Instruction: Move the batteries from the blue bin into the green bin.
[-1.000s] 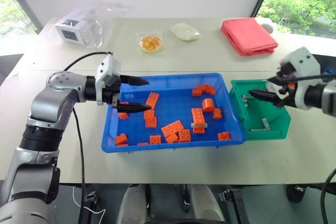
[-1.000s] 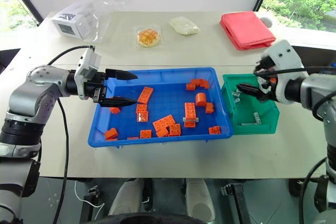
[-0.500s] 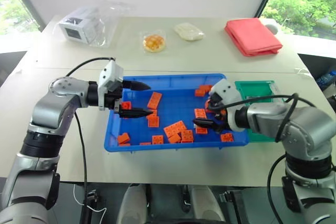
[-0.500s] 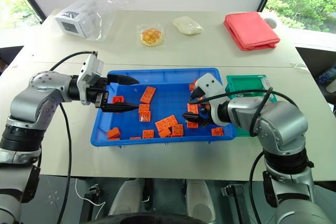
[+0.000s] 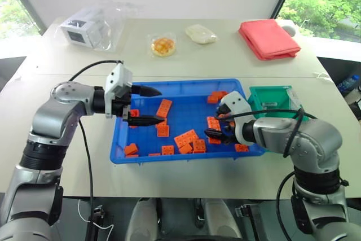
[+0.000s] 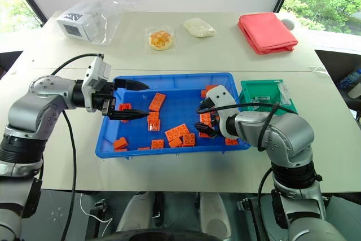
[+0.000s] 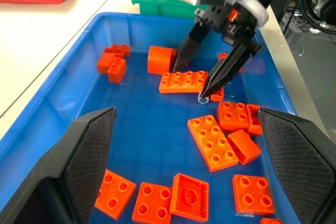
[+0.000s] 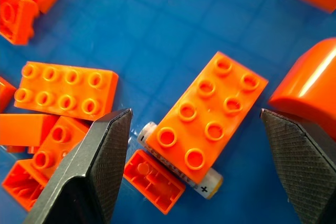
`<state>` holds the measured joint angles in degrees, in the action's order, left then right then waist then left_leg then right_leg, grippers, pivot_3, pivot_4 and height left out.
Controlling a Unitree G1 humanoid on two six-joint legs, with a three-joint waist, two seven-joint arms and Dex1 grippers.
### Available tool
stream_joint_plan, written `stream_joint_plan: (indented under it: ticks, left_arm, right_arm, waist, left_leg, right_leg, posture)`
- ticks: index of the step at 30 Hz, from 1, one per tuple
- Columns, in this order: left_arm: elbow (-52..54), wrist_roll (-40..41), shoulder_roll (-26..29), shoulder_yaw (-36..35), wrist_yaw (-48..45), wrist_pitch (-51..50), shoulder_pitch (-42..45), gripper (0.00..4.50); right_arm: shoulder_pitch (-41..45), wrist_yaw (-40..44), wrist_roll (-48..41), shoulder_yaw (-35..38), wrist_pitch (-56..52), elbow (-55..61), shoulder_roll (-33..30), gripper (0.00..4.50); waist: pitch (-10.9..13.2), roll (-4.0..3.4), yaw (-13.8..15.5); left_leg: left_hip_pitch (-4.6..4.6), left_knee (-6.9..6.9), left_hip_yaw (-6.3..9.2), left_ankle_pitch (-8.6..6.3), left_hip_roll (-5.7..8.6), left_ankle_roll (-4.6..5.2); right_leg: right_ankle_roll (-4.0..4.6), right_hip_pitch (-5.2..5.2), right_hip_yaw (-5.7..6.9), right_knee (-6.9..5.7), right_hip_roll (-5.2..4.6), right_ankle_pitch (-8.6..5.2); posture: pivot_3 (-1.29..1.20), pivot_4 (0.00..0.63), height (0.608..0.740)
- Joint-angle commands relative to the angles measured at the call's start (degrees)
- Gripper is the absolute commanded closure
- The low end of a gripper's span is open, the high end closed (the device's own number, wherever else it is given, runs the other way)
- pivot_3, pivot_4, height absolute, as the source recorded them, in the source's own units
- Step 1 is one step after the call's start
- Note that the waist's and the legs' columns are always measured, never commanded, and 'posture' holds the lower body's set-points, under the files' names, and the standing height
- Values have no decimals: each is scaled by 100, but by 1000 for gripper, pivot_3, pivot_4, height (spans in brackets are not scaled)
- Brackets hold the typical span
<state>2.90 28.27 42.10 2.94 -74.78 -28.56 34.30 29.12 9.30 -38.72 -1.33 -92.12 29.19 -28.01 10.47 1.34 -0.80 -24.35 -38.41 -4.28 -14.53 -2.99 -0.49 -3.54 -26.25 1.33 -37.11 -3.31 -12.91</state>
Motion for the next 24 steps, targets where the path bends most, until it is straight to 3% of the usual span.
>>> stream_joint_plan:
  ticks: [1,4,7,10,16,20,24]
  left_arm:
    - [193,142,101,-211,7,-23,56,0]
    - [197,140,90,-216,26,-34,54,0]
    - [172,126,53,-208,54,-31,90,0]
    - [152,130,34,-219,70,-34,122,0]
    - [128,119,49,-246,72,9,105,0]
    - [94,105,65,-260,68,24,124,0]
    - [117,93,39,-249,104,3,164,0]
  right_arm:
    - [-50,-47,123,-13,-38,-31,-15,501]
    - [-28,-18,208,-17,-38,-76,55,501]
    - [43,40,293,-1,-38,-69,139,1720]
    - [145,129,314,-7,-37,-49,208,3221]
    - [876,719,264,-525,632,-133,286,3283]
    - [1532,1317,773,-1693,1785,-674,230,3283]
    - [2105,1825,1321,-2572,2742,-1792,640,3283]
  waist:
    - [-1,1,0]
    - [-2,3,0]
    - [-3,5,0]
    - [-3,5,-4]
    - [-2,4,-25]
    - [-3,4,-26]
    - [-3,4,-25]
  left_leg:
    - [0,0,0,0,0,0]
    - [1,0,0,0,0,0]
    - [1,0,0,0,0,0]
    - [1,0,0,0,0,0]
    - [1,0,0,0,-1,0]
    - [1,2,3,0,-1,0]
    - [0,2,1,0,-1,0]
  right_leg:
    - [0,0,0,0,0,0]
    - [0,2,0,0,0,0]
    - [0,2,0,0,0,0]
    - [0,2,0,0,0,0]
    - [0,-1,0,-1,1,0]
    - [1,-3,1,0,4,0]
    - [0,-2,1,0,4,0]
  posture:
    - [0,150,734]
    - [0,150,734]
    - [0,150,734]
    - [0,150,734]
    - [0,150,734]
    - [0,150,734]
    - [0,150,734]
